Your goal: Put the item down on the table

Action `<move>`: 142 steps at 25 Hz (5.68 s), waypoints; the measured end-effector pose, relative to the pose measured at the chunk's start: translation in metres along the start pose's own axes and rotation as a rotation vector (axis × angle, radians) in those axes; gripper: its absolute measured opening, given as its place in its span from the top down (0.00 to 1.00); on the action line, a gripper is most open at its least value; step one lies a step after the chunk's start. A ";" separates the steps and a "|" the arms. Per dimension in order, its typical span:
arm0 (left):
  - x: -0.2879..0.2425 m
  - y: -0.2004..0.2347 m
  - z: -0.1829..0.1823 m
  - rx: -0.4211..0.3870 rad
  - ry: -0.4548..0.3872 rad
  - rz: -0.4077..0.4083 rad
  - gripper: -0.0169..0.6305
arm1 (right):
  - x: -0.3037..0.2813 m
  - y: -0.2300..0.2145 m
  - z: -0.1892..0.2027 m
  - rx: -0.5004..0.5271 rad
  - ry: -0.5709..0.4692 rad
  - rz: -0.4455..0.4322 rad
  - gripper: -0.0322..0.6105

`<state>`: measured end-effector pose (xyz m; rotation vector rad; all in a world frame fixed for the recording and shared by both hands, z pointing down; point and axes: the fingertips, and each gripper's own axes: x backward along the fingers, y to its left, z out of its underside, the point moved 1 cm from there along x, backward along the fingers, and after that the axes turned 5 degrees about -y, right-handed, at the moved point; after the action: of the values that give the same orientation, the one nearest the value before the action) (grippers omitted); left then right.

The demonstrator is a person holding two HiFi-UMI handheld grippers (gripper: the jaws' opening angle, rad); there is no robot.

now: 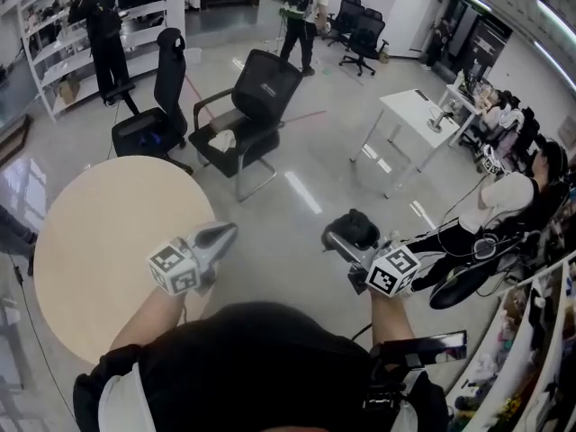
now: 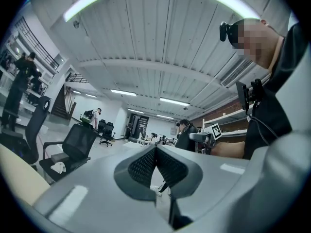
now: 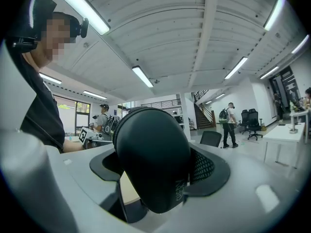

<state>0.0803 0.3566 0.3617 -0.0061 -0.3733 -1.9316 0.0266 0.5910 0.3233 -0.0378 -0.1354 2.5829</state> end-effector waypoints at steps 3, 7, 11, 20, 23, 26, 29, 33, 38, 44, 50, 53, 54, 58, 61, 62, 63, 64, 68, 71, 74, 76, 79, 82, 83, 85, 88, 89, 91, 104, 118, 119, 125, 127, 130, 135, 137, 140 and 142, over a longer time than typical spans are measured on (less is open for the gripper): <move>-0.042 0.009 -0.001 -0.014 -0.029 -0.078 0.98 | -0.009 -0.052 -0.006 -0.017 0.000 -0.058 0.37; -0.095 0.013 -0.007 -0.029 -0.043 -0.169 0.98 | -0.022 -0.108 -0.021 -0.017 0.028 -0.159 0.37; -0.142 0.022 -0.012 -0.046 -0.066 -0.265 0.98 | -0.038 -0.168 -0.030 -0.034 0.036 -0.249 0.37; -0.177 0.100 -0.009 -0.069 -0.065 -0.365 0.98 | -0.132 -0.236 -0.002 -0.081 0.063 -0.346 0.37; -0.173 0.143 -0.021 -0.061 -0.090 -0.361 0.98 | -0.185 -0.240 -0.003 -0.073 0.073 -0.346 0.37; -0.167 0.193 -0.035 -0.037 -0.116 -0.374 0.98 | -0.247 -0.237 -0.008 -0.050 0.079 -0.377 0.37; -0.169 0.241 -0.036 -0.006 -0.110 -0.358 0.98 | -0.306 -0.246 -0.010 -0.034 0.078 -0.377 0.37; -0.181 0.304 -0.033 0.022 -0.090 -0.352 0.98 | -0.374 -0.265 -0.006 -0.034 0.096 -0.388 0.37; -0.195 0.346 -0.028 0.034 -0.079 -0.459 0.98 | -0.431 -0.303 0.008 -0.060 0.136 -0.461 0.37; -0.239 0.388 -0.028 -0.013 -0.129 -0.632 0.98 | -0.494 -0.359 0.011 -0.072 0.169 -0.625 0.37; -0.251 0.411 -0.044 -0.087 -0.144 -0.806 0.98 | -0.549 -0.386 -0.004 -0.051 0.135 -0.826 0.37; -0.222 0.399 -0.063 -0.144 -0.140 -0.961 0.98 | -0.581 -0.362 -0.012 -0.036 0.106 -0.966 0.37; -0.210 0.397 -0.069 -0.169 -0.143 -1.002 0.98 | -0.593 -0.351 -0.014 -0.034 0.095 -1.002 0.37; -0.149 0.377 -0.097 -0.243 -0.191 -1.117 0.98 | -0.628 -0.287 -0.019 -0.008 0.060 -1.112 0.37; -0.075 0.347 -0.108 -0.272 -0.245 -1.209 0.98 | -0.645 -0.201 -0.016 0.032 0.053 -1.201 0.37; -0.044 0.337 -0.110 -0.283 -0.257 -1.238 0.98 | -0.649 -0.165 -0.015 0.050 0.051 -1.230 0.37; -0.012 0.328 -0.110 -0.295 -0.269 -1.263 0.98 | -0.654 -0.127 -0.014 0.072 0.049 -1.258 0.37; 0.021 0.320 -0.112 -0.307 -0.283 -1.282 0.98 | -0.659 -0.087 -0.014 0.096 0.046 -1.283 0.37; 0.147 0.294 -0.112 -0.311 -0.322 -1.349 0.98 | -0.679 0.066 0.000 0.172 0.045 -1.342 0.37; 0.240 0.278 -0.104 -0.305 -0.340 -1.393 0.98 | -0.694 0.171 0.017 0.232 0.055 -1.377 0.37; 0.326 0.273 -0.094 -0.323 -0.294 -1.474 0.98 | -0.716 0.273 0.035 0.283 0.071 -1.411 0.37; 0.372 0.266 -0.081 -0.312 -0.278 -1.521 0.98 | -0.725 0.336 0.054 0.328 0.090 -1.447 0.37; 0.437 0.250 -0.062 -0.281 -0.319 -1.559 0.98 | -0.731 0.421 0.084 0.386 0.102 -1.492 0.37; 0.492 0.237 -0.050 -0.290 -0.338 -1.598 0.98 | -0.735 0.496 0.114 0.424 0.110 -1.529 0.37; 0.507 0.234 -0.045 -0.299 -0.338 -1.606 0.98 | -0.736 0.518 0.126 0.440 0.113 -1.541 0.37; 0.532 0.232 -0.034 -0.305 -0.345 -1.619 0.98 | -0.740 0.558 0.151 0.476 0.122 -1.567 0.37; 0.561 0.236 -0.023 -0.272 -0.379 -1.635 0.98 | -0.750 0.607 0.186 0.504 0.140 -1.595 0.37; 0.571 0.238 -0.020 -0.265 -0.384 -1.639 0.98 | -0.753 0.621 0.197 0.509 0.143 -1.599 0.37; 0.592 0.241 -0.011 -0.282 -0.386 -1.645 0.98 | -0.758 0.649 0.218 0.528 0.145 -1.603 0.37; 0.679 0.268 0.034 -0.301 -0.449 -1.724 0.98 | -0.757 0.785 0.359 0.789 0.149 -1.722 0.37; 0.755 0.293 0.061 -0.307 -0.416 -1.796 0.98 | -0.745 0.874 0.480 1.226 0.055 -1.817 0.37; 0.761 0.295 0.061 -0.309 -0.408 -1.800 0.98 | -0.744 0.878 0.486 1.250 0.054 -1.819 0.37; 0.793 0.319 0.062 -0.321 -0.392 -1.822 0.98 | -0.748 0.897 0.523 1.365 0.040 -1.837 0.37; 0.799 0.327 0.065 -0.323 -0.404 -1.818 0.98 | -0.748 0.901 0.534 1.378 0.049 -1.841 0.36; 0.806 0.326 0.074 -0.323 -0.439 -1.807 0.98 | -0.734 0.905 0.548 1.381 0.055 -1.858 0.36; 0.811 0.335 0.093 -0.301 -0.368 -1.811 0.98 | -0.723 0.910 0.565 1.366 0.047 -1.893 0.37; 0.807 0.340 0.089 -0.342 -0.307 -1.794 0.98 | -0.728 0.911 0.563 1.337 0.060 -1.904 0.36; 0.804 0.343 0.092 -0.300 -0.370 -1.782 0.98 | -0.730 0.908 0.562 1.304 0.075 -1.929 0.36; 0.803 0.343 0.092 -0.298 -0.364 -1.781 0.98 | -0.729 0.909 0.562 1.299 0.067 -1.944 0.37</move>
<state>0.0655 -0.4617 0.6810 -0.3201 -0.3175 -3.7646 0.1383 -0.6113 0.7873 0.3112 0.9851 0.4021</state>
